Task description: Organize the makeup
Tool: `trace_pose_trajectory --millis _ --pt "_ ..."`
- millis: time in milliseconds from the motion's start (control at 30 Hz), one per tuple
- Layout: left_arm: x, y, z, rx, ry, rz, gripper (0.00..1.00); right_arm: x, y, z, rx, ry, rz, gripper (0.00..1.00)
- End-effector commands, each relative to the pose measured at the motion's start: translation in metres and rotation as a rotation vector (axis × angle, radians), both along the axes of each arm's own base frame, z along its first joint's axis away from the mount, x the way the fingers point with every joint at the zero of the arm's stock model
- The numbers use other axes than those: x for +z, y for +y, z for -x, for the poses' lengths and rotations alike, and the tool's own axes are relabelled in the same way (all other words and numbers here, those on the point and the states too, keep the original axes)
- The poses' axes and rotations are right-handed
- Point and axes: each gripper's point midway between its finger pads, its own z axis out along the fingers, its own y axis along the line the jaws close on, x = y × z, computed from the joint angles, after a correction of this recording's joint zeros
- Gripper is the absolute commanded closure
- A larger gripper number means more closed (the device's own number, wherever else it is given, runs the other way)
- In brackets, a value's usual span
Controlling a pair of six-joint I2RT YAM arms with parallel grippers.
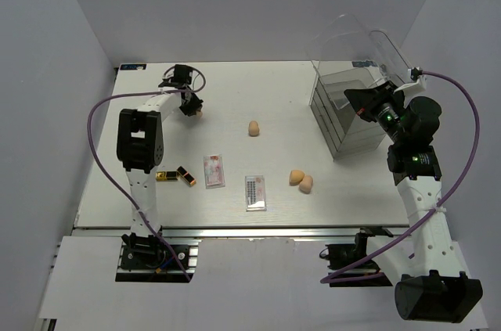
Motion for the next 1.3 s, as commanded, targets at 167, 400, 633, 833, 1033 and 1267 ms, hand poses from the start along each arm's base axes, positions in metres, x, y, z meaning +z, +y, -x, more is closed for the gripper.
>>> trace_pose_trajectory --millis 167,400,633,833,1033,1267 --pt "0.087 -0.065 0.024 -0.167 -0.252 0.285 0.85 0.073 -0.003 0.014 -0.016 -0.265 0.028 1.0" --pt "0.17 -0.161 0.062 -0.397 -0.486 0.597 0.87 0.069 -0.004 0.014 -0.017 -0.256 0.032 1.0" --pt "0.224 -0.255 0.099 -0.583 -0.555 0.926 0.87 0.069 -0.004 0.017 -0.018 -0.265 0.038 1.0" --pt "0.244 -0.307 0.117 -0.673 -0.582 1.062 0.88 0.072 -0.004 0.017 -0.024 -0.268 0.03 1.0" --pt "0.251 -0.336 0.125 -0.696 -0.578 1.15 0.88 0.074 -0.005 0.02 -0.026 -0.27 0.023 1.0" --pt "0.247 -0.356 0.136 -0.697 -0.564 1.227 0.88 0.075 -0.006 0.021 -0.032 -0.274 0.022 1.0"
